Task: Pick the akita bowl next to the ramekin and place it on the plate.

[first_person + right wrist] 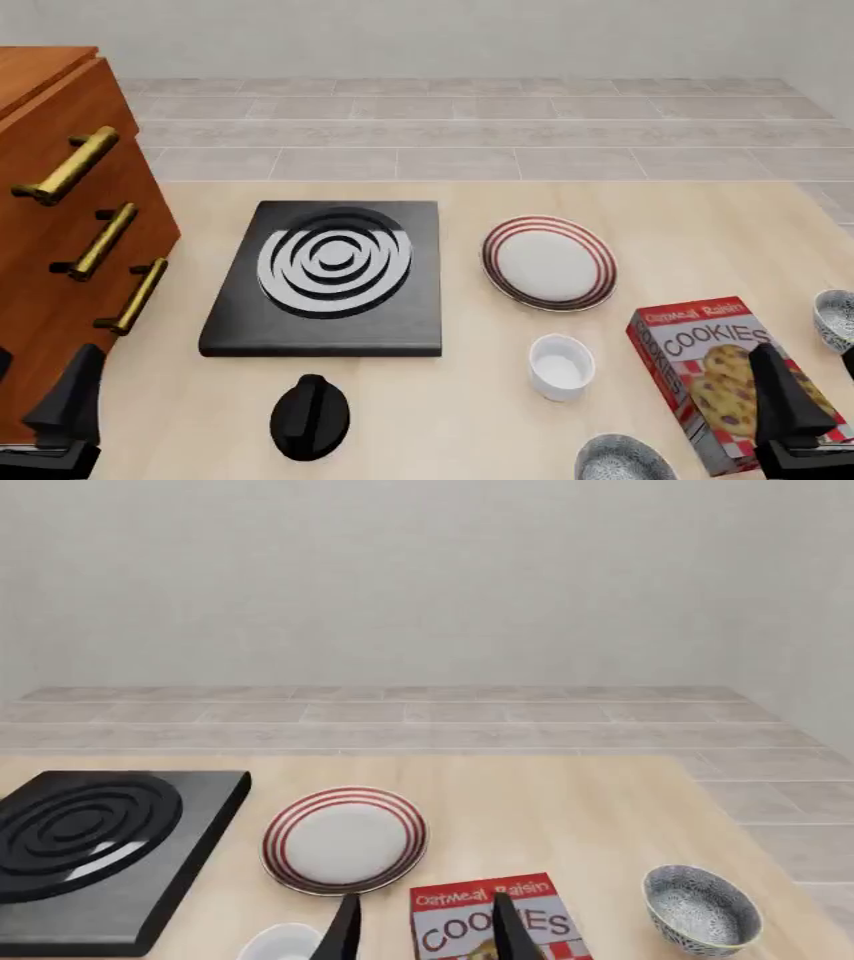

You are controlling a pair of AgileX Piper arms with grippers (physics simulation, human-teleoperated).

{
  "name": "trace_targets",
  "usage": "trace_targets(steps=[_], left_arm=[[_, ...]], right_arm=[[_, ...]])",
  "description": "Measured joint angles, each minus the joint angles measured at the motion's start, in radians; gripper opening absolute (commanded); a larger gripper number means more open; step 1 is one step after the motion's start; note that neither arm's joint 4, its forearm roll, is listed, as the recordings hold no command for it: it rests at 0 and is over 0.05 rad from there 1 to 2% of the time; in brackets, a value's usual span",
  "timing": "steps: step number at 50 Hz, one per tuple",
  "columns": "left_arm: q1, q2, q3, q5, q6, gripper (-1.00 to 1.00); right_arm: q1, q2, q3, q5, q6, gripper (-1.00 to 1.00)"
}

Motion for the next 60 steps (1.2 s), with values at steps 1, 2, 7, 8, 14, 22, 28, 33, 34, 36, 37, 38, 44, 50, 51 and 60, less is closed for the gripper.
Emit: trace_targets(steps=[1,2,7,8,14,22,28,33,34,36,37,38,44,50,51,60], left_arm=[[0.000,0.000,0.000,0.000,0.000,1.00],[0.000,0.000,0.000,0.000,0.000,1.00],[0.000,0.000,0.000,0.000,0.000,1.00],[0.000,0.000,0.000,0.000,0.000,1.00],[0.000,0.000,0.000,0.000,0.000,1.00],[0.000,0.000,0.000,0.000,0.000,1.00],[0.000,0.000,0.000,0.000,0.000,1.00],[0.000,0.000,0.000,0.000,0.000,1.00],[0.000,0.000,0.000,0.000,0.000,1.00],[0.000,0.000,0.000,0.000,0.000,1.00],[0.000,0.000,0.000,0.000,0.000,1.00],[0.000,0.000,0.000,0.000,0.000,1.00],[0.000,0.000,0.000,0.000,0.000,1.00],[0.000,0.000,0.000,0.000,0.000,1.00],[0.000,0.000,0.000,0.000,0.000,1.00],[0.000,0.000,0.000,0.000,0.000,1.00]], right_arm=[[0.000,0.000,0.000,0.000,0.000,1.00],[-0.001,0.000,-0.001,0.000,0.001,1.00],[-0.002,0.002,-0.002,0.001,0.003,1.00],[-0.002,0.002,-0.002,0.000,0.003,1.00],[-0.001,0.005,-0.001,-0.002,0.004,1.00],[0.008,0.038,-0.001,-0.021,0.001,1.00],[0.014,0.086,-0.007,-0.041,-0.008,1.00],[0.016,0.114,-0.019,-0.042,-0.017,1.00],[0.016,0.117,-0.023,-0.039,-0.017,1.00],[0.017,0.121,-0.030,-0.032,-0.018,1.00],[0.017,0.123,-0.034,-0.027,-0.018,1.00],[0.017,0.123,-0.039,-0.022,-0.019,1.00],[0.016,0.142,-0.065,-0.001,-0.028,1.00],[0.011,0.160,-0.096,0.026,-0.039,1.00],[0.010,0.162,-0.102,0.030,-0.041,1.00],[0.007,0.183,-0.144,0.059,-0.056,1.00]])
